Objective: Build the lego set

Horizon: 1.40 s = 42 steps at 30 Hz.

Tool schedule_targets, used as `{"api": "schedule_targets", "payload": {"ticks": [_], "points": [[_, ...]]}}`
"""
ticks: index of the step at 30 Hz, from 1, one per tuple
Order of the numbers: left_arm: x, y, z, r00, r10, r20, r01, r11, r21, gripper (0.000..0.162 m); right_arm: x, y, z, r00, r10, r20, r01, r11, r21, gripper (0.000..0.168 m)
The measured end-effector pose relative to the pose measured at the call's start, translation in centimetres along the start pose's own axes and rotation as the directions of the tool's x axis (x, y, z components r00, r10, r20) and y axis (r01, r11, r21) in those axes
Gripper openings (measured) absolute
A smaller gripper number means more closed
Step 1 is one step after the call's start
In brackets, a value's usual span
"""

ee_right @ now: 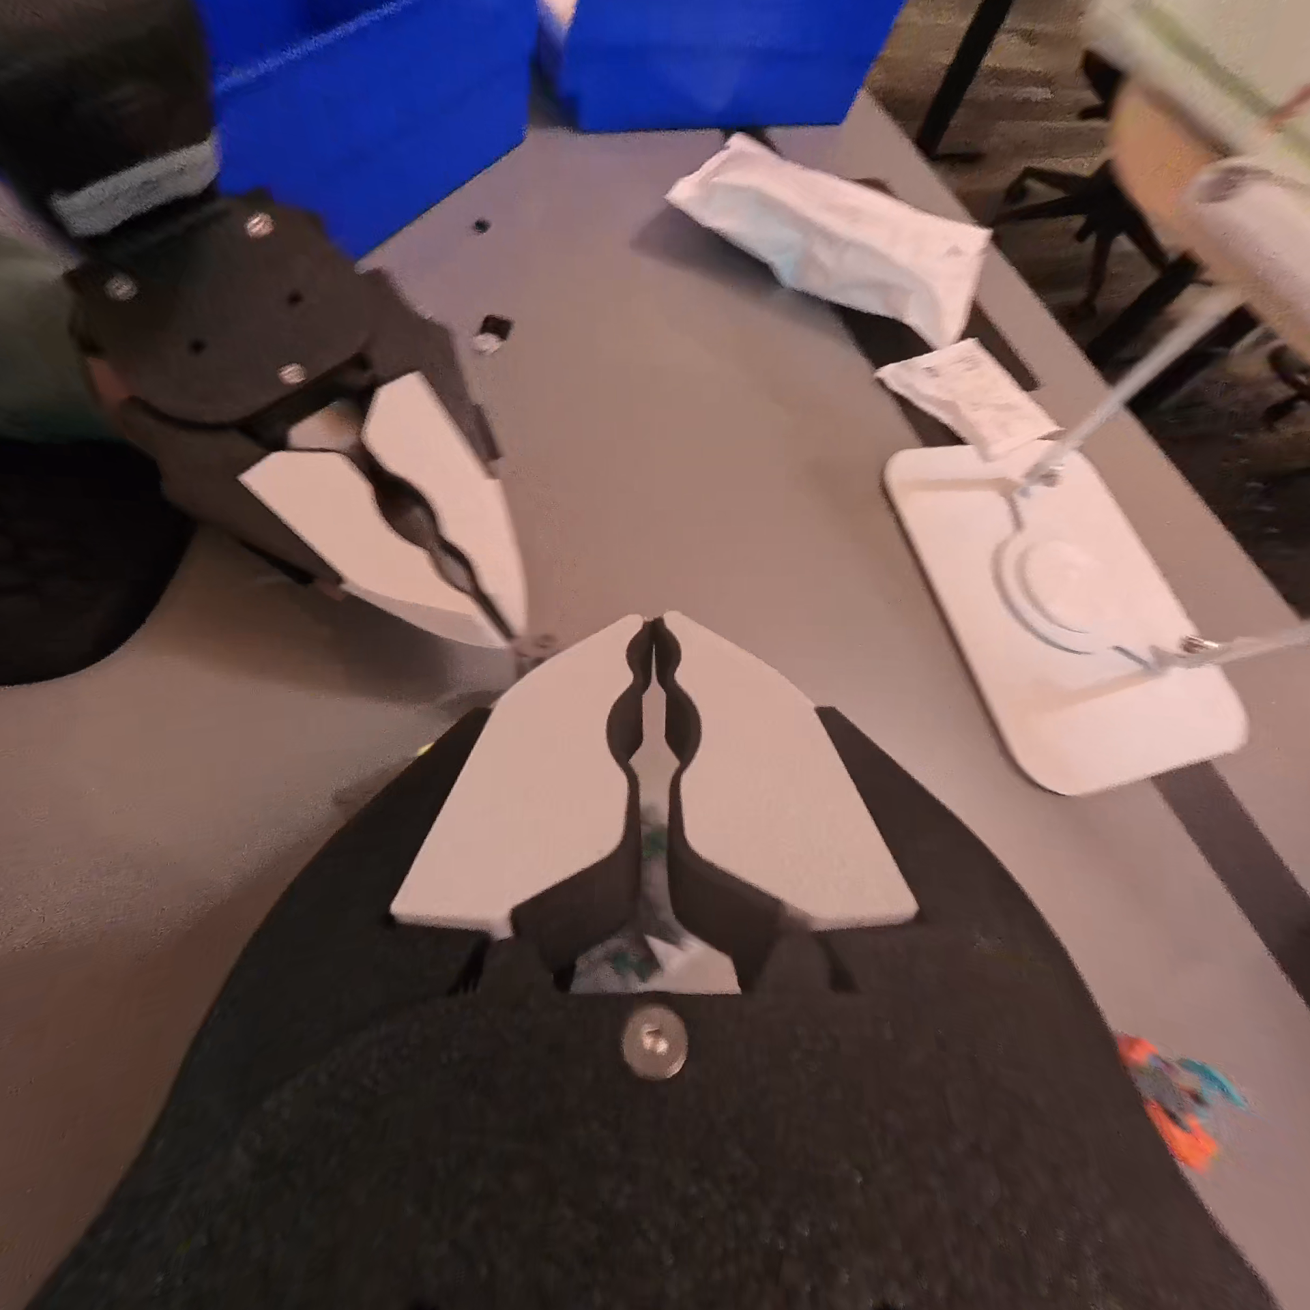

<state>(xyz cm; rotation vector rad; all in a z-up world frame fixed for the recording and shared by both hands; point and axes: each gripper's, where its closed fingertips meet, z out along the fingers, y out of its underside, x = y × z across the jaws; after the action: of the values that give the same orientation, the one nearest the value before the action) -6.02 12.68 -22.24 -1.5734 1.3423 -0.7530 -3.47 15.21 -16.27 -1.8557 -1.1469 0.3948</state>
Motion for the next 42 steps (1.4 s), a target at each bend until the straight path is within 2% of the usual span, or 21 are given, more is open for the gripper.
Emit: {"api": "schedule_targets", "payload": {"ticks": [4, 8, 12, 17, 29, 30, 31, 35, 39, 42], "points": [[-0.8, -0.3, -0.4, 0.999, -0.035, 0.034, 0.035, 0.999, 0.017, 0.000, 6.5, 1.0, -1.9, 1.000, 0.008, 0.015, -0.007, 0.999, -0.047, 0.004], [-1.5, -0.3, -0.8, 0.996, -0.068, 0.063, 0.067, 0.998, 0.022, 0.000, 10.3, 5.9, 0.3, 0.983, -0.069, 0.168, 0.092, 0.987, -0.134, 0.020], [-2.1, 0.2, -0.9, 0.993, -0.086, 0.084, 0.085, 0.996, 0.019, 0.000, 12.2, 10.6, 3.4, 0.966, -0.055, 0.255, 0.111, 0.971, -0.213, 0.035], [-2.7, 0.7, -0.9, 0.989, -0.117, 0.089, 0.116, 0.993, 0.020, 0.000, 11.0, 12.4, 6.1, 0.959, 0.004, 0.283, 0.082, 0.953, -0.290, 0.043], [-2.5, 1.1, -0.8, 0.988, -0.145, 0.060, 0.144, 0.989, 0.019, 0.000, 10.3, 12.3, 6.7, 0.980, 0.198, 0.031, -0.173, 0.915, -0.365, 0.032], [-2.5, 1.1, -0.8, 0.988, -0.143, 0.059, 0.143, 0.990, 0.019, 0.000, 10.4, 12.2, 6.7, 0.979, 0.204, 0.021, -0.183, 0.914, -0.363, 0.022], [-2.5, 1.1, -0.8, 0.988, -0.142, 0.059, 0.141, 0.990, 0.018, 0.000, 10.4, 12.2, 6.8, 0.978, 0.207, 0.019, -0.186, 0.912, -0.366, 0.019], [-2.3, 1.3, -0.9, 0.989, -0.137, 0.056, 0.136, 0.991, 0.008, 0.000, 10.1, 11.7, 6.5, 0.989, 0.118, 0.085, -0.081, 0.933, -0.350, 0.018], [-2.1, 1.2, -1.0, 0.990, -0.131, 0.048, 0.131, 0.991, 0.011, 0.001, 8.2, 8.6, 4.6, 0.970, -0.076, 0.230, 0.125, 0.970, -0.207, 0.018], [-1.8, 0.5, -1.2, 0.991, -0.134, 0.018, 0.133, 0.991, 0.030, 0.005, 5.7, 5.1, 2.0, 0.925, -0.173, 0.338, 0.214, 0.973, -0.087, 0.018]]}}
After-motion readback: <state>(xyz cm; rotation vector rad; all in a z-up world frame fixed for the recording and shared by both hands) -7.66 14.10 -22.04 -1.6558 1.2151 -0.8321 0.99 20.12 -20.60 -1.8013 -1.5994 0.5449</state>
